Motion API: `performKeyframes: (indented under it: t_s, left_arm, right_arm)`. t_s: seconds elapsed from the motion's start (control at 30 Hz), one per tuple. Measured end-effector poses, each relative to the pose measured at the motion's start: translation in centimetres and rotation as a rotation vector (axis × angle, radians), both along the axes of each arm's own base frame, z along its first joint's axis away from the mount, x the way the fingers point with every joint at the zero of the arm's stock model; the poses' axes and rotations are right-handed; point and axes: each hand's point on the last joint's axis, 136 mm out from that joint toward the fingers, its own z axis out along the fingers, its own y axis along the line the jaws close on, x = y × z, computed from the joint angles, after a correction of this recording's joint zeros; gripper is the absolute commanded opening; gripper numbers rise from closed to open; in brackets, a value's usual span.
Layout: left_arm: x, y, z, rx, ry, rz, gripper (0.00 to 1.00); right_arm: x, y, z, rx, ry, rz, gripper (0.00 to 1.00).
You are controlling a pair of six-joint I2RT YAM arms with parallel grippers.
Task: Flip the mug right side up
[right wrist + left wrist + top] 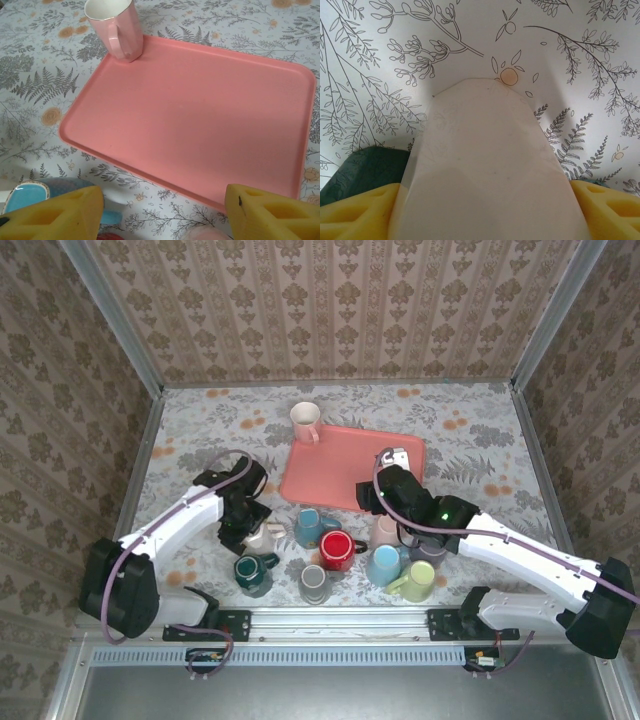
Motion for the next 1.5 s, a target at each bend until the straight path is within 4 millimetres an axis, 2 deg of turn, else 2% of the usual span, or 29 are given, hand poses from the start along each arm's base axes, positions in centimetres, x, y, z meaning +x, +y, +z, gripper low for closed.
performKeyframes:
  t_s: [0.3,0.47,0.57,0.7,0.87,1.1,1.23,1.37,1.5]
  left_arm:
    - [0.4,0.5,0.2,-0.001,-0.009,-0.002,0.36]
    - [1.6,2.4,0.9,0.019,-0.064,0.009,0.34]
    - [2.3,3.2,2.5,0.014,-0.153,-0.006,0.28]
    - [3.4,3.9,5.6,-0.013,-0.314,-0.049,0.29]
    - [5.0,4.5,9.3,-0.03,-0.518,-0.127,0.28]
    - [6.1,2.9,11.6,-0.052,-0.635,-0.335,0.28]
    - [6.9,1.7,14.3,-0.065,-0.735,-0.448,0.27]
    - [7.5,0.0,17.2,-0.072,-0.873,-0.571,0.25]
    - [7.5,-1.6,19.5,-0.074,-1.002,-0.674,0.25]
  right_arm:
    - [0.0,0.1,-0.3,-0.007,0.006,0.003,0.66]
    - [-0.2,0.3,-0.3,-0.008,0.005,0.01,0.66]
    - [-0.2,0.4,-0.2,-0.011,0.004,0.016,0.66]
    - [-0.3,0.7,0.1,-0.002,0.002,0.026,0.67]
    - [-0.5,2.1,1.0,0.078,-0.002,0.074,0.68]
    - [-1.0,4.0,3.7,0.179,-0.016,0.161,0.67]
    - [-1.4,5.1,6.0,0.239,-0.03,0.213,0.67]
    - [-1.7,5.2,7.2,0.275,-0.034,0.24,0.67]
    - [-1.1,4.3,7.7,0.292,-0.023,0.226,0.67]
